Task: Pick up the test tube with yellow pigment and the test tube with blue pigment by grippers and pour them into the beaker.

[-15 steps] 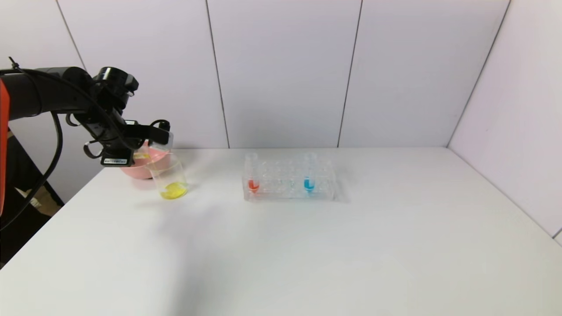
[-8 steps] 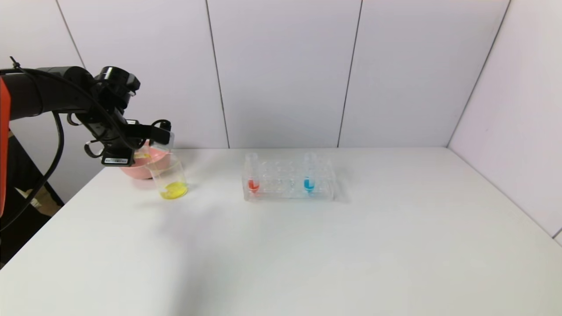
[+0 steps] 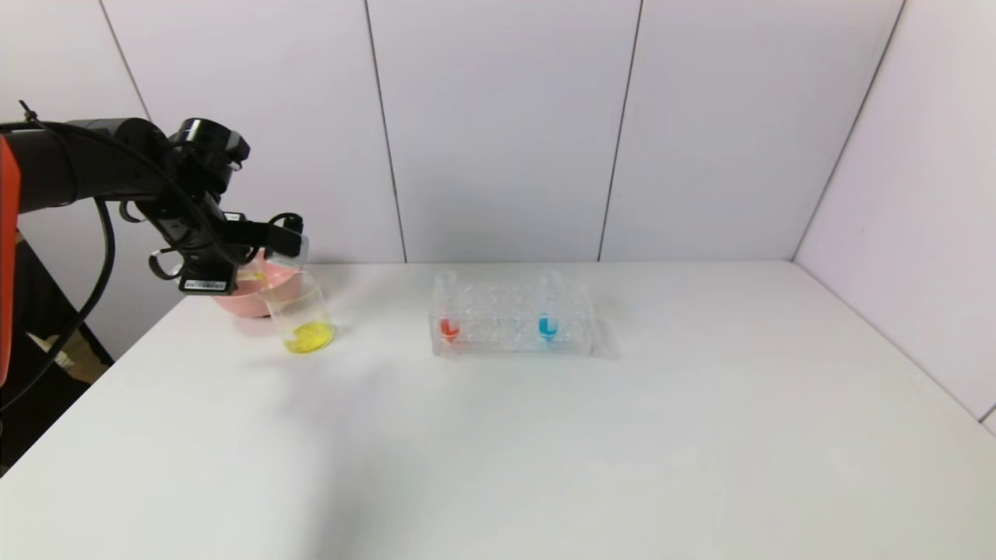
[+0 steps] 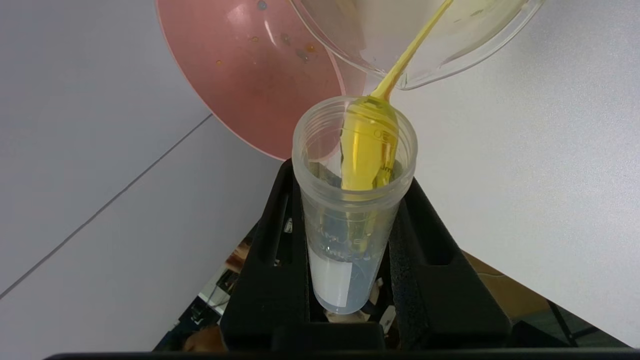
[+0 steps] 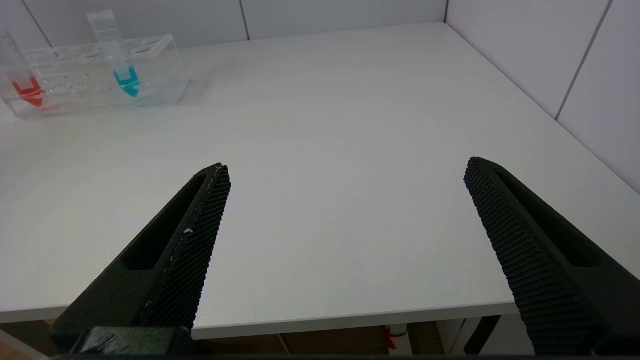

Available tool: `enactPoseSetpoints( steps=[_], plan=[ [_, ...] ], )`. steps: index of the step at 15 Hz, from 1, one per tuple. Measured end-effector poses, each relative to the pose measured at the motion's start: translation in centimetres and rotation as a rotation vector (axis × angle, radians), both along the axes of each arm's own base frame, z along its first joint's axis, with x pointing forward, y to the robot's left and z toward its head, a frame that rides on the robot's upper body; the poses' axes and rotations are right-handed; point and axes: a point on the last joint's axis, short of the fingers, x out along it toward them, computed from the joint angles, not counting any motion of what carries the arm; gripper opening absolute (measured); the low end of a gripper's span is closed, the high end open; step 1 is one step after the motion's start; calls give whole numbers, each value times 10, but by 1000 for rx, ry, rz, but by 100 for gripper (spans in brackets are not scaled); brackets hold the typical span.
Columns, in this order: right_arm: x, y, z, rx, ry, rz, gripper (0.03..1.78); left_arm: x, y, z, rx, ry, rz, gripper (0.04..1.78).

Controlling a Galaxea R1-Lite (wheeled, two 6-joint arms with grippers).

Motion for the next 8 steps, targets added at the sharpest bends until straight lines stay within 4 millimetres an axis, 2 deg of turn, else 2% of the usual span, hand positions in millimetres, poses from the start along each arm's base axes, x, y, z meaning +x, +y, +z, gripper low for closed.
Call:
enactPoseSetpoints(
  steps=[8],
  plan=[
    [0, 0, 0, 0, 0, 0, 171, 1, 0, -2, 7, 9, 9, 47]
  ],
)
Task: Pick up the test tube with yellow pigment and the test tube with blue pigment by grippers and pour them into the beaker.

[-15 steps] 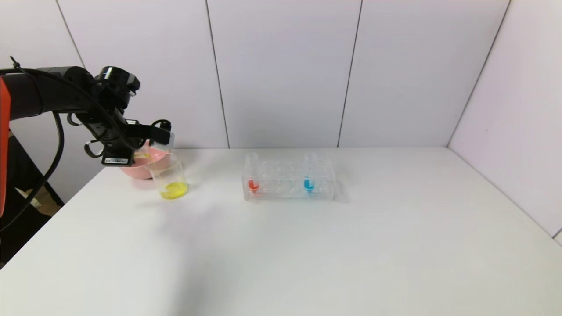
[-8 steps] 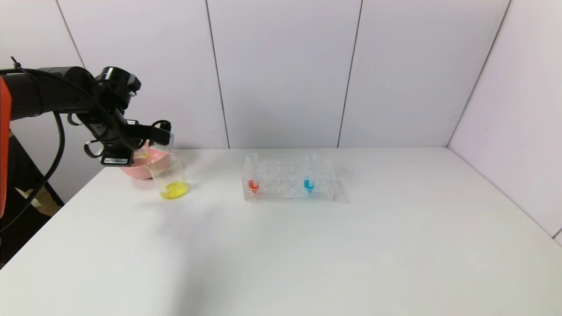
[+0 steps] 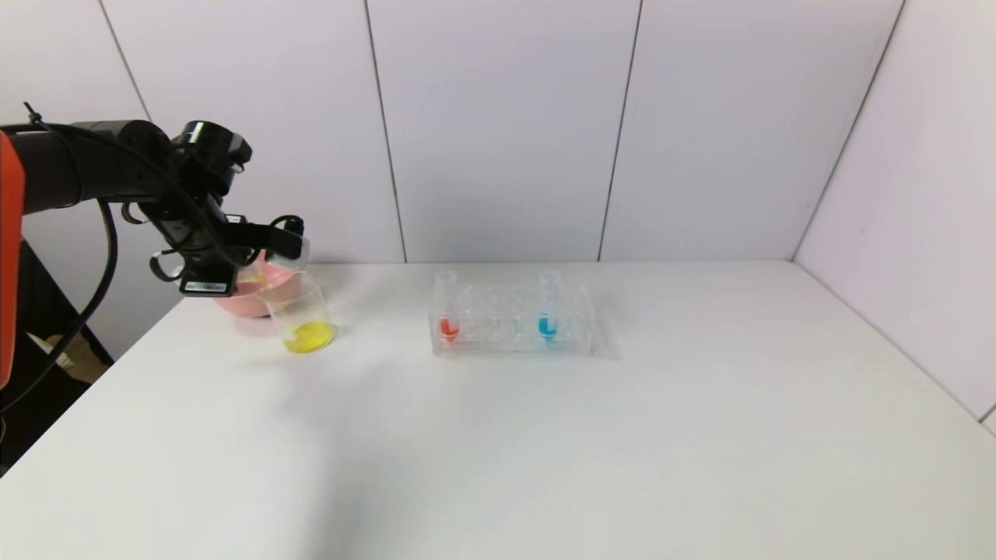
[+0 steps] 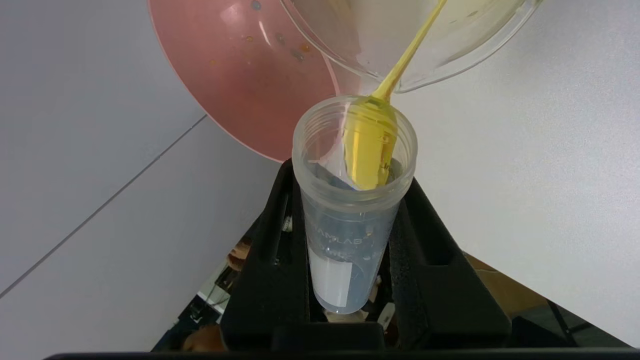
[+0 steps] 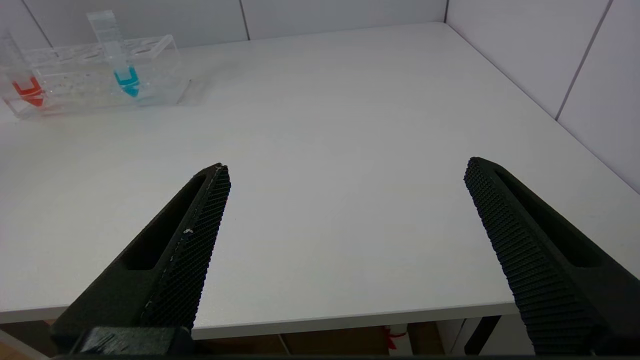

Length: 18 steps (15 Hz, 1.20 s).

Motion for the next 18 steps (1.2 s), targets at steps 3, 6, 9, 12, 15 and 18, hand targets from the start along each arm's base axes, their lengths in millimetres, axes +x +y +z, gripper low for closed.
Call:
enactPoseSetpoints(
  steps=[3, 6, 9, 12, 15, 18],
  plan=[
    [0, 0, 0, 0, 0, 1, 171, 0, -1, -1, 7, 5, 5, 47],
    [0, 0, 0, 0, 0, 0, 171, 0, -2, -2, 9, 9, 4, 47],
    [0, 0, 0, 0, 0, 0, 171, 1, -2, -2, 10, 11, 4, 47],
    [0, 0, 0, 0, 0, 0, 171, 1, -3, -2, 34, 12, 19, 47],
    [0, 0, 0, 0, 0, 0, 171, 0, -6, -2, 56, 13, 27, 47],
    [0, 0, 0, 0, 0, 0, 171, 1, -8, -2, 61, 13, 27, 47]
  ],
)
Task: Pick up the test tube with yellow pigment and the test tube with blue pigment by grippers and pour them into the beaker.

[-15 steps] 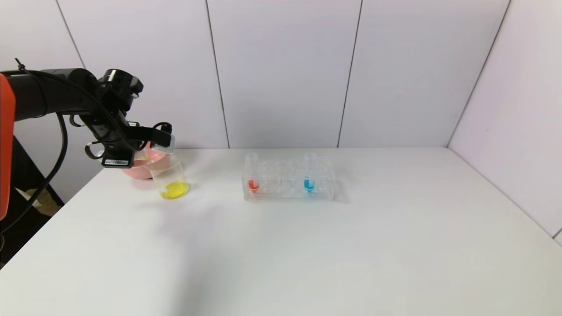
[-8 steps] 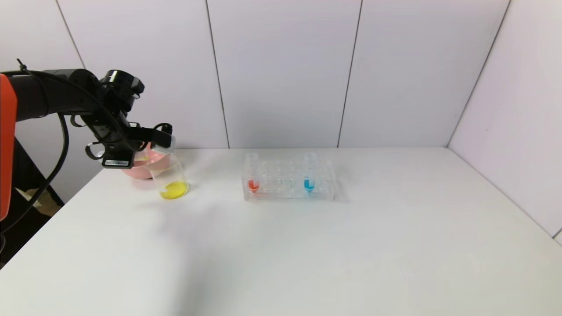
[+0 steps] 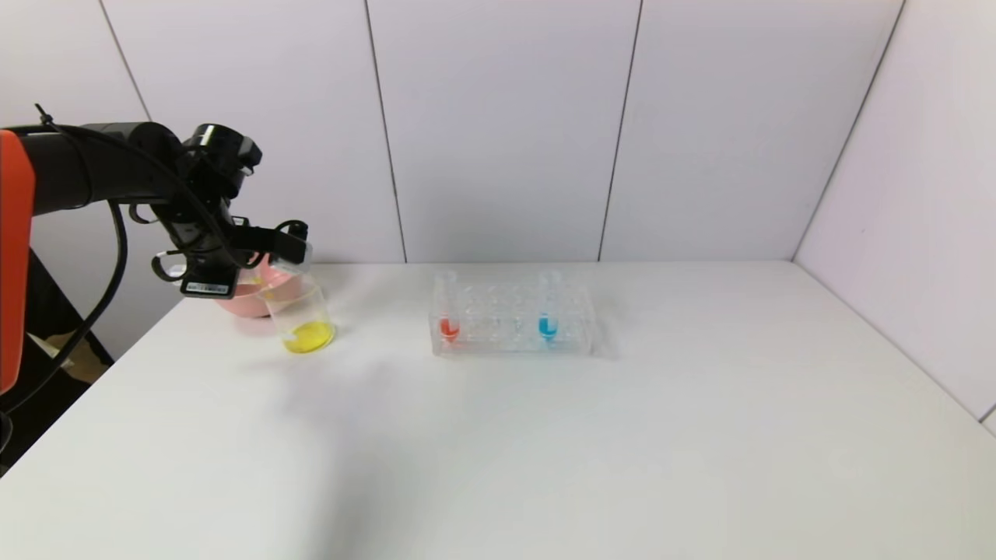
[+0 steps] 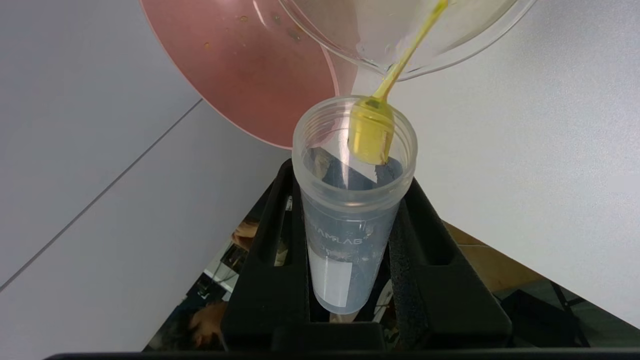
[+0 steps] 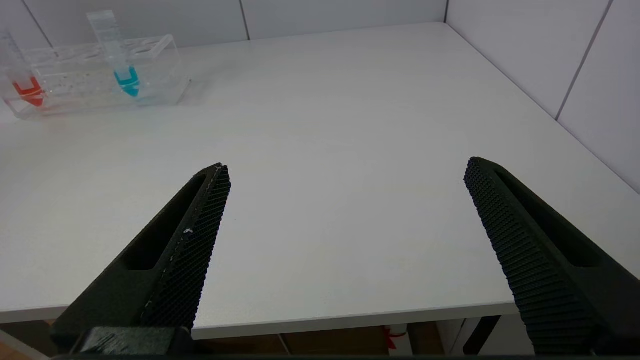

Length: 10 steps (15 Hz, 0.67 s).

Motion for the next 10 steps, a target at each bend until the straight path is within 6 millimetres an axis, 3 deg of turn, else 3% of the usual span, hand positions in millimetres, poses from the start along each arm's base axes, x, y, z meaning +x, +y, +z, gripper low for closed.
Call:
enactPoseSetpoints(
  steps=[10],
  plan=[
    [0, 0, 0, 0, 0, 0, 171, -1, -4, 1, 28, -3, 9, 47]
  ],
)
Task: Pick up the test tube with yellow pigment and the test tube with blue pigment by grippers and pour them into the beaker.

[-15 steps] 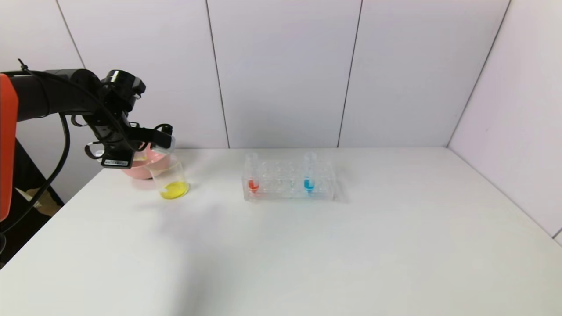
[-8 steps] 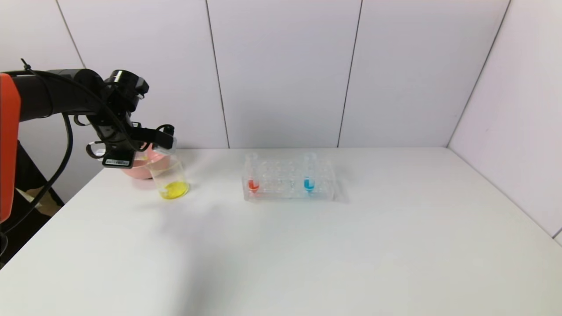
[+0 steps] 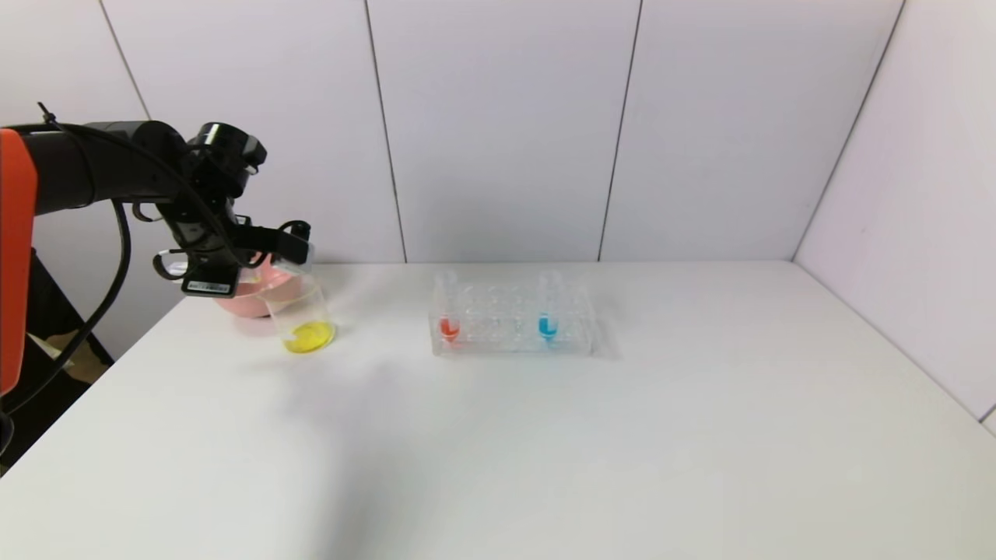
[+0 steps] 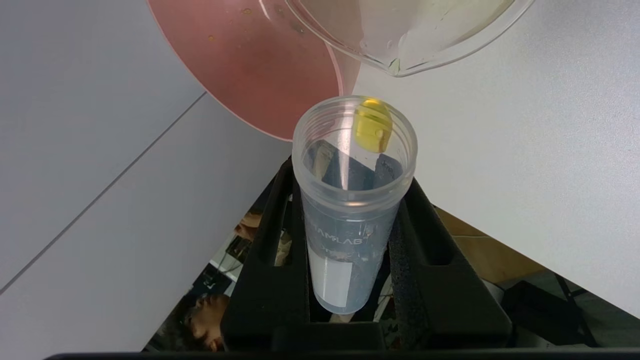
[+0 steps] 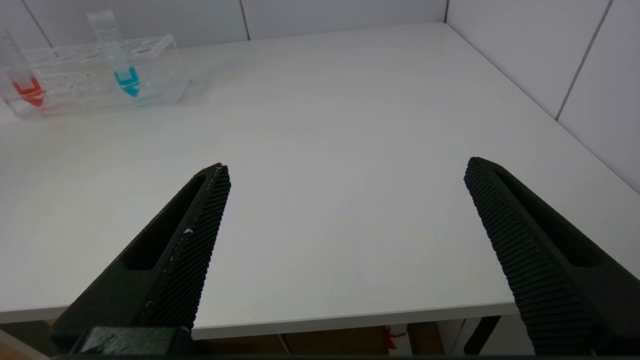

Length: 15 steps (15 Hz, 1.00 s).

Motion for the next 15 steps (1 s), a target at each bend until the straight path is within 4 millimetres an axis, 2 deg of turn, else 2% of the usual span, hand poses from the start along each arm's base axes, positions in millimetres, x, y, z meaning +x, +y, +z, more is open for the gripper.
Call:
enactPoseSetpoints(
  steps=[6, 10, 15],
  plan=[
    [0, 0, 0, 0, 0, 0, 171, -1, 0, 3, -83, -27, -24, 47],
    [0, 0, 0, 0, 0, 0, 171, -6, 16, 12, -326, -77, -28, 47],
    [0, 0, 0, 0, 0, 0, 171, -22, 40, 43, -686, -238, 89, 47]
  ],
)
